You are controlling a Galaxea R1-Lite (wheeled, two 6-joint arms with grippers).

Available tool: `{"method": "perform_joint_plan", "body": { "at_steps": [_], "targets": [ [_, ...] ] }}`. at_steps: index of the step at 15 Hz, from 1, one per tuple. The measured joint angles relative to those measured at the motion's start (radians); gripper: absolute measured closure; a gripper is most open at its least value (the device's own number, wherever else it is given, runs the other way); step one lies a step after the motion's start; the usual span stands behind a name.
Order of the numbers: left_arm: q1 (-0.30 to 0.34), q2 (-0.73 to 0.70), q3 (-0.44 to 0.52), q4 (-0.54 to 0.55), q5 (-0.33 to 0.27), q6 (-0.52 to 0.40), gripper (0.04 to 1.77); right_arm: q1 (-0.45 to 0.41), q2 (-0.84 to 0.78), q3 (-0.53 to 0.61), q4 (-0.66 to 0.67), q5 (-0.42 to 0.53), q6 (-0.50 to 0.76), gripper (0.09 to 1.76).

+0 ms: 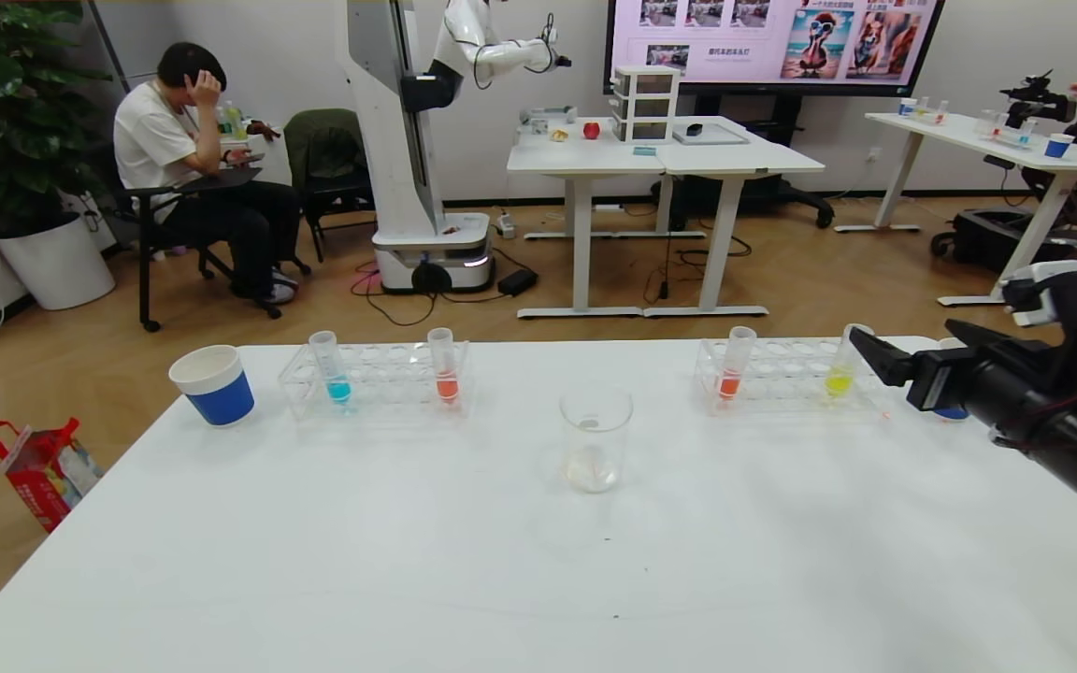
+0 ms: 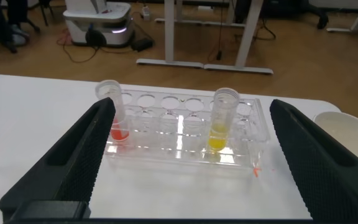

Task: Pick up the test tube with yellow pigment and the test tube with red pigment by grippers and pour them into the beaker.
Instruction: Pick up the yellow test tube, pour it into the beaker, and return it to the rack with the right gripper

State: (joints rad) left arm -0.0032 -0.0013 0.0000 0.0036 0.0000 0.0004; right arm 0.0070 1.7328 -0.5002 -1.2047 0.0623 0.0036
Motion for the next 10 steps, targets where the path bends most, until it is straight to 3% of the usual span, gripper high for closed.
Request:
{"method": "perform_joint_plan", "body": {
  "at_steps": [5, 10],
  "targets": [
    [0.000, 0.000, 0.000, 0.000, 0.000, 0.000, 0.06, -0.023, 0.309, -0.059, -0.220, 0.031, 0.003, 0.11],
    [0.000, 0.000, 0.000, 0.001, 0.000, 0.000, 0.06, -0.079, 0.421, -0.100, -0.250, 0.058, 0.003, 0.11]
  ]
}}
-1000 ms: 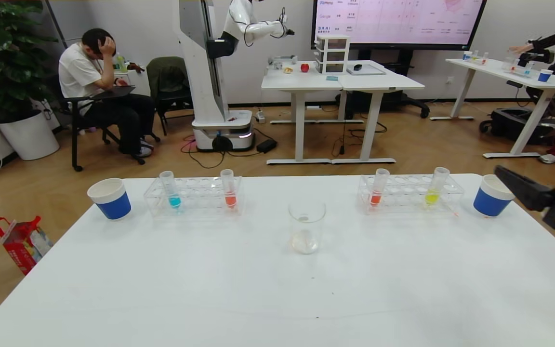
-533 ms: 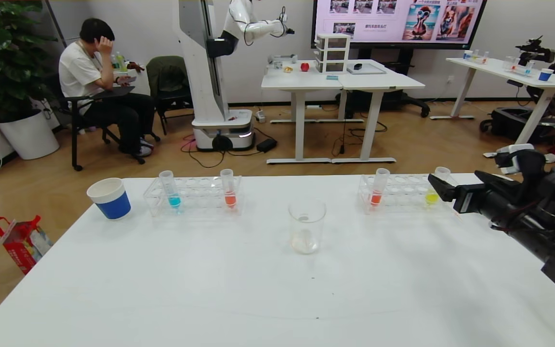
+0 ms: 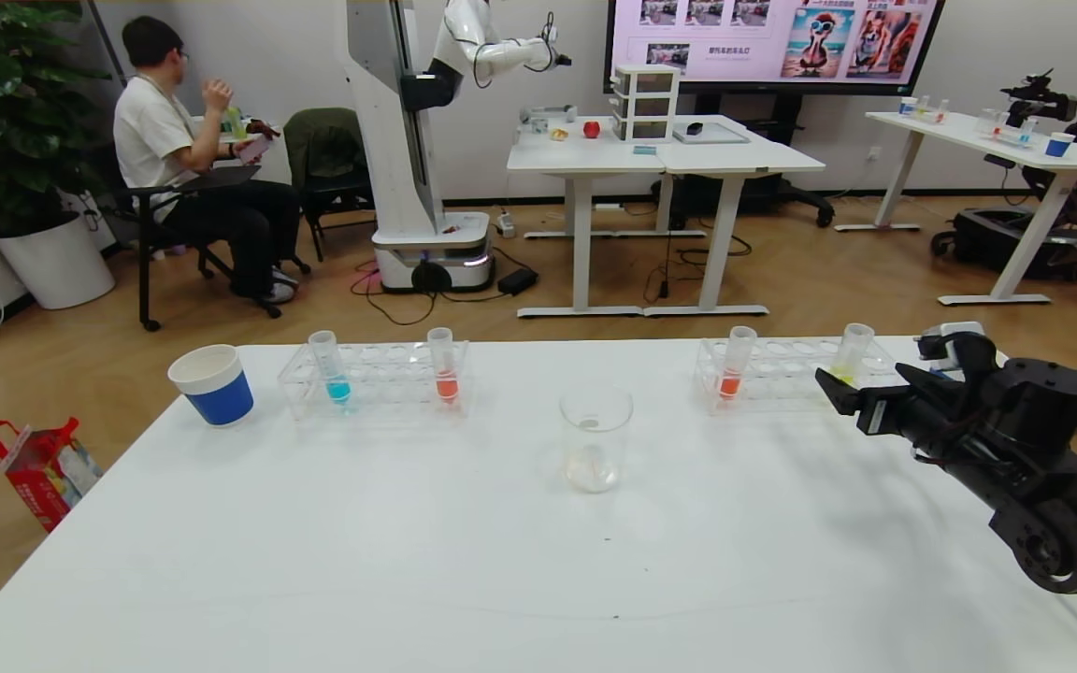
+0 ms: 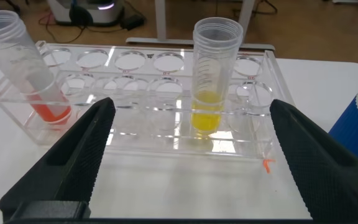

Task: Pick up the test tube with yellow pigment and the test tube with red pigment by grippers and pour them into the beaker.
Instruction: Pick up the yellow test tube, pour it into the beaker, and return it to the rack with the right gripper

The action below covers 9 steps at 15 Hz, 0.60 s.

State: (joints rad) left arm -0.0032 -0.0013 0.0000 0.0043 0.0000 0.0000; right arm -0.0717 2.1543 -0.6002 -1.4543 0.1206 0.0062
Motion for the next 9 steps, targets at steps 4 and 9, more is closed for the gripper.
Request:
{"method": "perform_joint_plan", "body": {
  "at_steps": [4, 9],
  "targets": [
    [0.000, 0.000, 0.000, 0.000, 0.000, 0.000, 0.06, -0.031, 0.058, -0.077, -0.001, 0.077, 0.001, 0.11],
    [0.000, 0.000, 0.000, 0.000, 0.000, 0.000, 0.06, -0.044, 0.127, -0.214, -0.002, 0.098, 0.001, 0.11]
  ]
}}
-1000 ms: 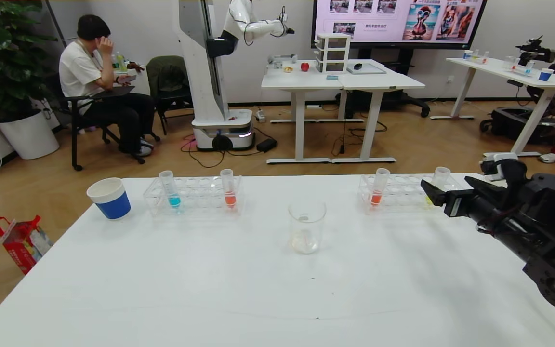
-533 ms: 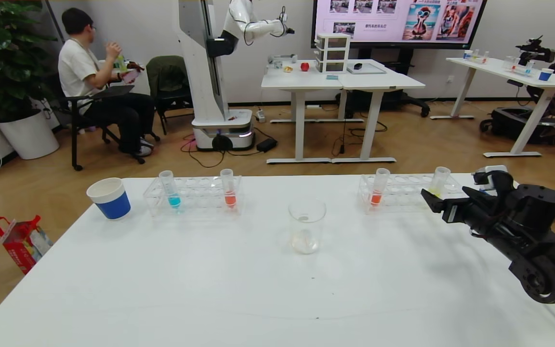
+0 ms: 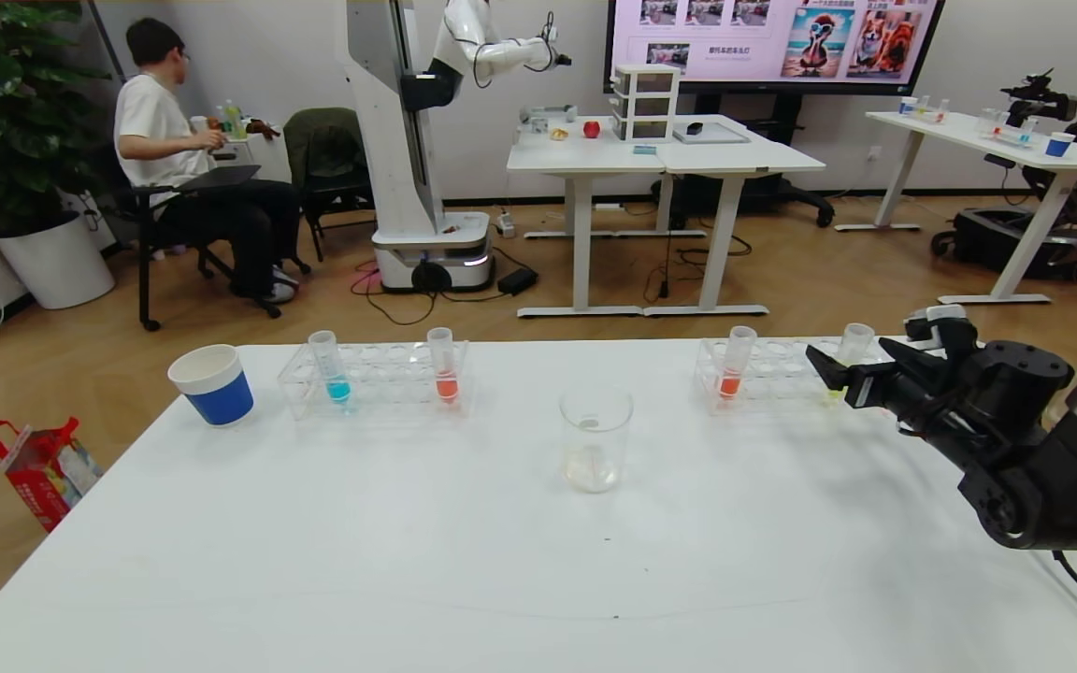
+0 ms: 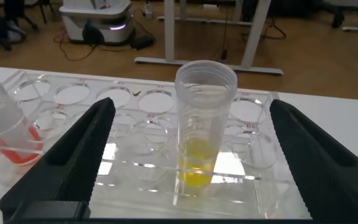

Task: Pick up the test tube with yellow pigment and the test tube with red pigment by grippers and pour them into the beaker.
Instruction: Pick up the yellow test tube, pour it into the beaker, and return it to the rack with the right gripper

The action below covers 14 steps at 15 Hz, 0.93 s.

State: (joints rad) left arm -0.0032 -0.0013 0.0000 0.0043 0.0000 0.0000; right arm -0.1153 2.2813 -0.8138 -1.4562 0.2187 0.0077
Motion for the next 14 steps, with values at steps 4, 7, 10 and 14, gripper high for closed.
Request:
{"method": "perform_joint_plan", "body": {
  "at_steps": [4, 7, 10, 14],
  "targets": [
    [0.000, 0.000, 0.000, 0.000, 0.000, 0.000, 0.06, -0.010, 0.042, -0.081, 0.006, 0.003, -0.001, 0.11],
    [0.000, 0.000, 0.000, 0.000, 0.000, 0.000, 0.06, -0.013, 0.055, -0.096, 0.005, 0.016, -0.002, 0.33],
    [0.000, 0.000, 0.000, 0.000, 0.000, 0.000, 0.06, -0.011, 0.057, -0.096, 0.001, 0.016, -0.001, 1.44],
    [0.000, 0.000, 0.000, 0.000, 0.000, 0.000, 0.06, -0.009, 0.051, -0.094, 0.000, 0.015, -0.003, 1.36]
  ]
}}
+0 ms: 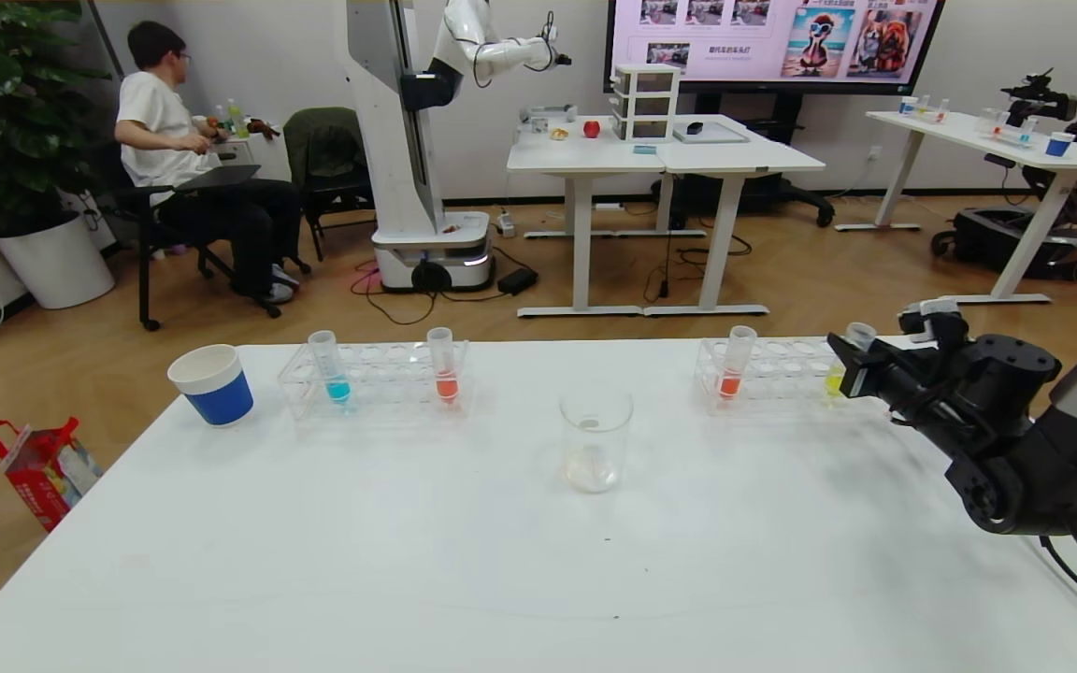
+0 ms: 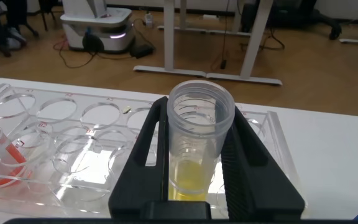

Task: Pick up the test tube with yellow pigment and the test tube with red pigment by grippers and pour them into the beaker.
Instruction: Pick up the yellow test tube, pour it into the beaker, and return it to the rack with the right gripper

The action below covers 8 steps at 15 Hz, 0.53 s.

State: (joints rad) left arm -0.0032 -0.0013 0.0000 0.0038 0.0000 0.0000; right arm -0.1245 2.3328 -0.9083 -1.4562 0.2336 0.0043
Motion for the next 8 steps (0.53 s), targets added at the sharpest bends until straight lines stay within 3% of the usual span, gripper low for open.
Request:
{"method": "perform_joint_plan", "body": {
  "at_steps": [5, 8],
  "targets": [
    [0.000, 0.000, 0.000, 0.000, 0.000, 0.000, 0.06, 0.002, -0.064, -0.006, 0.019, -0.001, -0.001, 1.35],
    [0.000, 0.000, 0.000, 0.000, 0.000, 0.000, 0.06, 0.006, -0.144, -0.027, 0.104, -0.002, -0.003, 1.35]
  ]
}}
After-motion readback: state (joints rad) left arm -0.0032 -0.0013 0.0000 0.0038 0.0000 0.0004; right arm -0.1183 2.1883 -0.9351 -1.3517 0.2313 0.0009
